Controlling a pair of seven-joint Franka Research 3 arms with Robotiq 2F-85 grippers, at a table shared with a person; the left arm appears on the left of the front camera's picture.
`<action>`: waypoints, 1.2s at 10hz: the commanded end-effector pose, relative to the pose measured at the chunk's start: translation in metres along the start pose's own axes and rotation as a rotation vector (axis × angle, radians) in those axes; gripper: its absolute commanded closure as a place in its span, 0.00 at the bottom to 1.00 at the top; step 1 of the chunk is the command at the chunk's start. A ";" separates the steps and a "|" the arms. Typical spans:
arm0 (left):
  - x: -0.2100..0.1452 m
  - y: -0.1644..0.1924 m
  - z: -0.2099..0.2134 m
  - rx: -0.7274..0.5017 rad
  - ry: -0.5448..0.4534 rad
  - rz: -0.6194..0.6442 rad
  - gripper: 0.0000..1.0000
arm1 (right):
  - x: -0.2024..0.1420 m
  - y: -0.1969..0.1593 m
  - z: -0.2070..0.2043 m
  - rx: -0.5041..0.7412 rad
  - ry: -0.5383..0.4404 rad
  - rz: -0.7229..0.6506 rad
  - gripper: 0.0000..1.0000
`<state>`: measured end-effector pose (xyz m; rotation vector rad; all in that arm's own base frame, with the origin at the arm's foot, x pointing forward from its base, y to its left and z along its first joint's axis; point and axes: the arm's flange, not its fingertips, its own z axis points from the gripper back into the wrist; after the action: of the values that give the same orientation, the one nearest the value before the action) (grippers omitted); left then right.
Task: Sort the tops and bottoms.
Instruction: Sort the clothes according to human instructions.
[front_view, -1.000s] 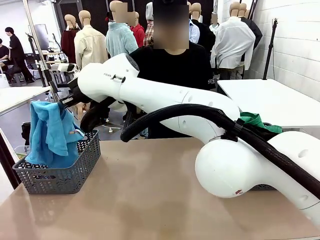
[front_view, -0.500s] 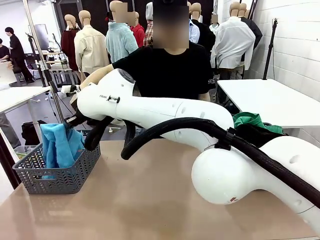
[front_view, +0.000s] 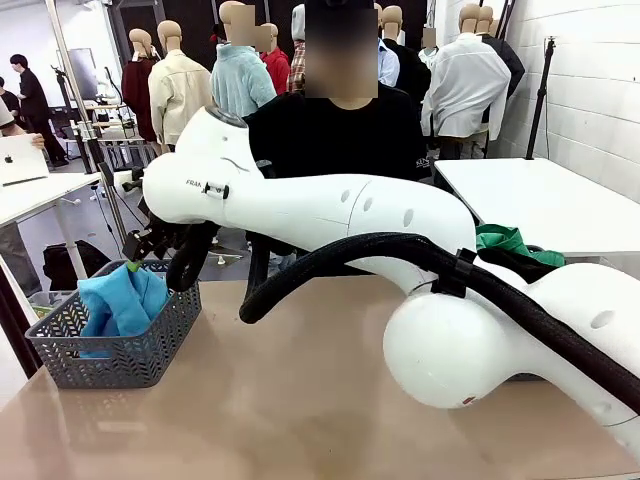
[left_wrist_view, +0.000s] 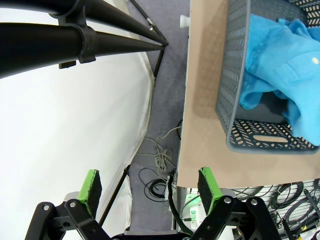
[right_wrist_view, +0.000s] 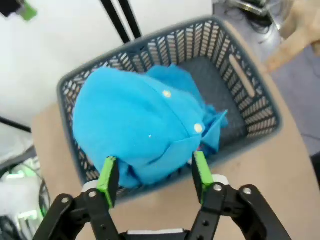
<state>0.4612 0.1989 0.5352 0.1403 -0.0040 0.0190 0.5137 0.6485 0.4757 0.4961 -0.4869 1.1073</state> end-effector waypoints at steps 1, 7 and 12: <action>0.000 0.000 0.002 -0.012 -0.004 0.014 0.00 | 0.106 -0.026 -0.016 -0.022 0.128 -0.012 0.00; 0.000 0.000 0.002 -0.012 -0.004 0.014 0.00 | -0.073 -0.010 0.190 -0.491 0.404 -0.241 0.00; 0.000 0.000 0.002 -0.012 -0.004 0.014 0.00 | -0.249 0.022 0.264 -0.486 0.153 -0.563 0.00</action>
<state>0.4610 0.1993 0.5354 0.1402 -0.0042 0.0198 0.5137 0.4412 0.6698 0.0651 -0.3304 0.4663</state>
